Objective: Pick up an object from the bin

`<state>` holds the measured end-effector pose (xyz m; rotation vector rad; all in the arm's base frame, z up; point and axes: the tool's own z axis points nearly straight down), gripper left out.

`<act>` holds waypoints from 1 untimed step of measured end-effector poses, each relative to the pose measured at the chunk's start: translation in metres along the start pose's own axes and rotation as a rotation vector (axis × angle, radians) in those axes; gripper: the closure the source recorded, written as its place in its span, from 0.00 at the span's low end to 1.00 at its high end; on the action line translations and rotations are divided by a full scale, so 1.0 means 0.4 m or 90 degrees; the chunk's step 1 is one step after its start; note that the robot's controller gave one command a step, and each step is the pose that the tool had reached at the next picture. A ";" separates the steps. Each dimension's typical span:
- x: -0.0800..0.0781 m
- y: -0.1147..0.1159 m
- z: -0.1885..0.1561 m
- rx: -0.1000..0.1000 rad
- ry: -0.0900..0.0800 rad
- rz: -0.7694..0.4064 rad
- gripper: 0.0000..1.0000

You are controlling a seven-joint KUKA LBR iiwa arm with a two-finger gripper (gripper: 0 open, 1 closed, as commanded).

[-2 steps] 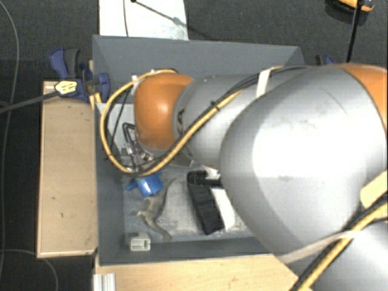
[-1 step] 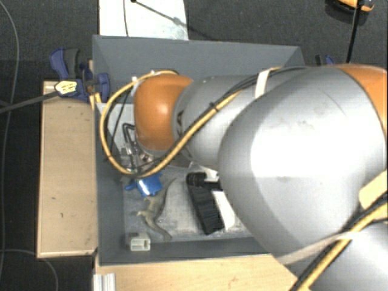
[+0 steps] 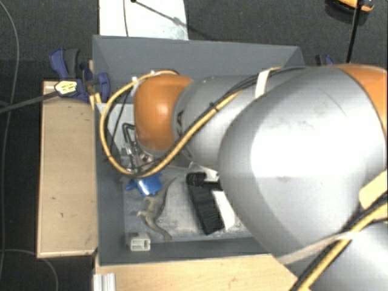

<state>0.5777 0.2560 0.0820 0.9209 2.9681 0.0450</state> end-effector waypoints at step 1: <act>-0.010 0.012 -0.263 -0.003 -0.002 -0.001 1.00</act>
Offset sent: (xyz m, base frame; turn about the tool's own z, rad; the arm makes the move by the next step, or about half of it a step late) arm 0.0000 0.0001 0.0766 0.0000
